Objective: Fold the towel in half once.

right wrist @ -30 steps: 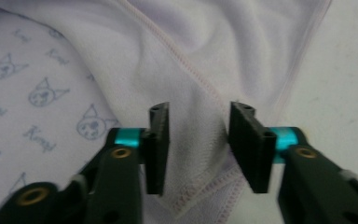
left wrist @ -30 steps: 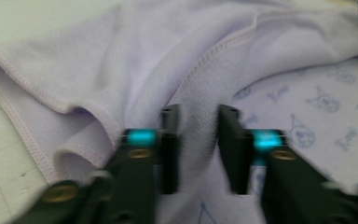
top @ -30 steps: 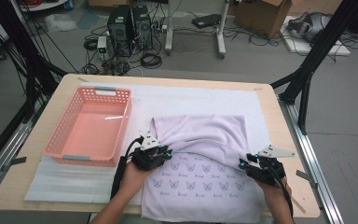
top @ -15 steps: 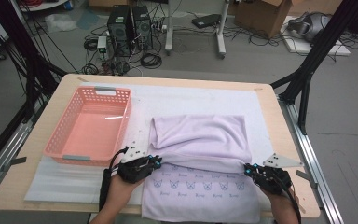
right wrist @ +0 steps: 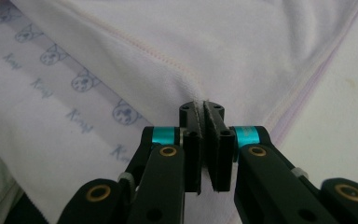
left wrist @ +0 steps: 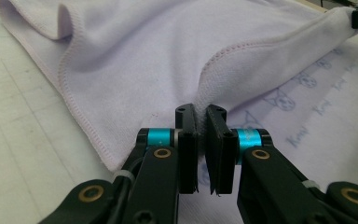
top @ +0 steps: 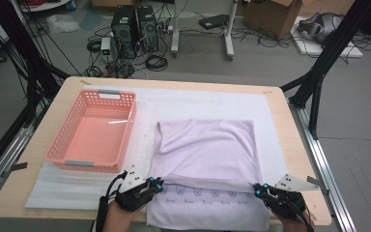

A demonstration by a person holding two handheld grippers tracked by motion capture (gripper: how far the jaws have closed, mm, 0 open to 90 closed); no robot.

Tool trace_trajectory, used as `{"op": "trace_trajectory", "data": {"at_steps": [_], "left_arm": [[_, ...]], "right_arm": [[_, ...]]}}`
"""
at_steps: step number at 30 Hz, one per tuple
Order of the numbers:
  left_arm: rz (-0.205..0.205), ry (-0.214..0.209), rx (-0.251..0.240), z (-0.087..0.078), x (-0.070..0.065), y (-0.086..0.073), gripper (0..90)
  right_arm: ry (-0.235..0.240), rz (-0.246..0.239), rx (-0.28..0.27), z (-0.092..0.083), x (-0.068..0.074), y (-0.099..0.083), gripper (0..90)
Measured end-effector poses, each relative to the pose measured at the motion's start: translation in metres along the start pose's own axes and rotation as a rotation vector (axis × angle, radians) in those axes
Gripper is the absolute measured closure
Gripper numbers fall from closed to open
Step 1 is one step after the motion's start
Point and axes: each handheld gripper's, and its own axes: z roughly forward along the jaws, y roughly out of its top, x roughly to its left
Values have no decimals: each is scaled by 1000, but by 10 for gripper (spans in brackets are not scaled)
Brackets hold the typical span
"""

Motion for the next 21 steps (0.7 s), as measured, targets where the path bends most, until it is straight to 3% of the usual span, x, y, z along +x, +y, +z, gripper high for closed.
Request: {"op": "trace_trajectory", "data": {"at_steps": [10,13,14,15,17,19,21], "left_arm": [[19,-43,29,-21,-26,-18,838],[-11,-40,25,-26,-27,-19,688],[-21,-37,9,-29,-26,-18,611],[-27,-31,-11,-31,-24,-16,586],[-42,-13,-54,-37,-20,-13,514],[-53,10,-76,-41,-14,-11,495],[-70,24,-79,-40,-7,-11,496]], "right_arm": [[7,-4,27,-23,15,-20,861],[8,-3,36,-27,18,-23,789],[6,3,25,-28,18,-23,698],[-2,15,6,-30,18,-23,663],[2,35,-51,-34,16,-21,627],[-2,60,-102,-39,15,-18,612],[-24,63,-109,-37,13,-17,612]]}}
